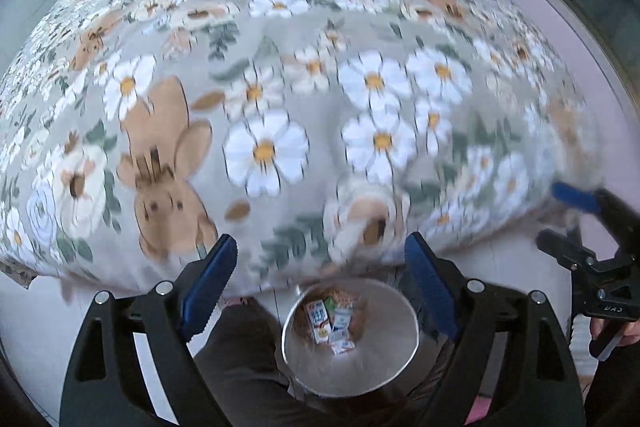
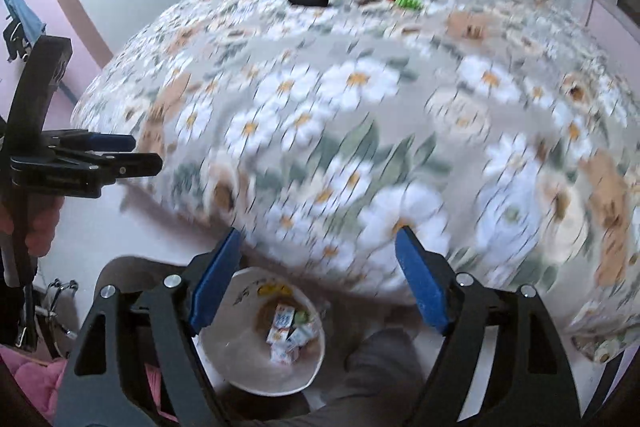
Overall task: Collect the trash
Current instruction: 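Move both open tools back toward the items on the bed, then grasp the black foam tube with left tool while right tool grasps green block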
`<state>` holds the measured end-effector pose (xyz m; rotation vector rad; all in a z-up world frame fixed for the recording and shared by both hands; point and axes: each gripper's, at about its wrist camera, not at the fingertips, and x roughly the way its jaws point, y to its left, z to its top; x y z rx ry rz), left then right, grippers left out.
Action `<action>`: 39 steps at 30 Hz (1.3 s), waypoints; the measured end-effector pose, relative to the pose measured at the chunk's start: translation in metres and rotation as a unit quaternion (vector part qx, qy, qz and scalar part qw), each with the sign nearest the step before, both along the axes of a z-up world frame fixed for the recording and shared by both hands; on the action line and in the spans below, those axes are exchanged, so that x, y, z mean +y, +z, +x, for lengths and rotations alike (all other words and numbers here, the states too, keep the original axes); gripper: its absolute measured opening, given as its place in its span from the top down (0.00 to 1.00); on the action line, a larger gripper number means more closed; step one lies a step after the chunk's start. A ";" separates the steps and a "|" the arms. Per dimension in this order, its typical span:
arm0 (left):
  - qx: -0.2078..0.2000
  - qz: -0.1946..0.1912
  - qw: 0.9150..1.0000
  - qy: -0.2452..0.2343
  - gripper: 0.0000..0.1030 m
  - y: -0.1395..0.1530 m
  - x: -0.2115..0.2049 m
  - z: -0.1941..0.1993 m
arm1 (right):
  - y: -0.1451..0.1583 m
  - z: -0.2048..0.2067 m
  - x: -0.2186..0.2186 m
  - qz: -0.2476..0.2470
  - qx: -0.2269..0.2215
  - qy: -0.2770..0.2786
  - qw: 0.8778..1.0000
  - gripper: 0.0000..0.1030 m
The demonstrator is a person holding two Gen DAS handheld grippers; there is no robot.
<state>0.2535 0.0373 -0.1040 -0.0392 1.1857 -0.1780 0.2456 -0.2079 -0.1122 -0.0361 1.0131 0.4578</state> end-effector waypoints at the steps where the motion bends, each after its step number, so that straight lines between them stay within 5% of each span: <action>1: -0.003 -0.001 1.000 0.002 0.15 0.003 0.000 0.006 | 0.004 0.006 0.000 -0.002 -0.006 -0.002 1.000 0.24; 11: -0.036 0.031 0.999 0.013 0.15 0.033 -0.002 0.078 | 0.044 0.074 -0.009 -0.017 -0.052 -0.012 0.998 0.23; 17: -0.030 0.019 0.998 0.042 0.15 0.041 0.003 0.128 | 0.051 0.121 -0.010 -0.024 -0.064 -0.020 0.997 0.23; 25: -0.014 -0.011 0.995 0.101 0.15 0.043 0.009 0.209 | 0.048 0.197 -0.011 -0.033 -0.065 -0.021 0.997 0.23; 30: -0.010 0.002 0.990 0.143 0.15 0.033 0.008 0.260 | 0.043 0.254 -0.010 -0.019 -0.062 -0.038 0.997 0.23; 39: 0.004 -0.006 0.980 0.197 0.15 0.008 0.005 0.338 | 0.004 0.373 0.001 -0.029 -0.024 -0.055 0.998 0.23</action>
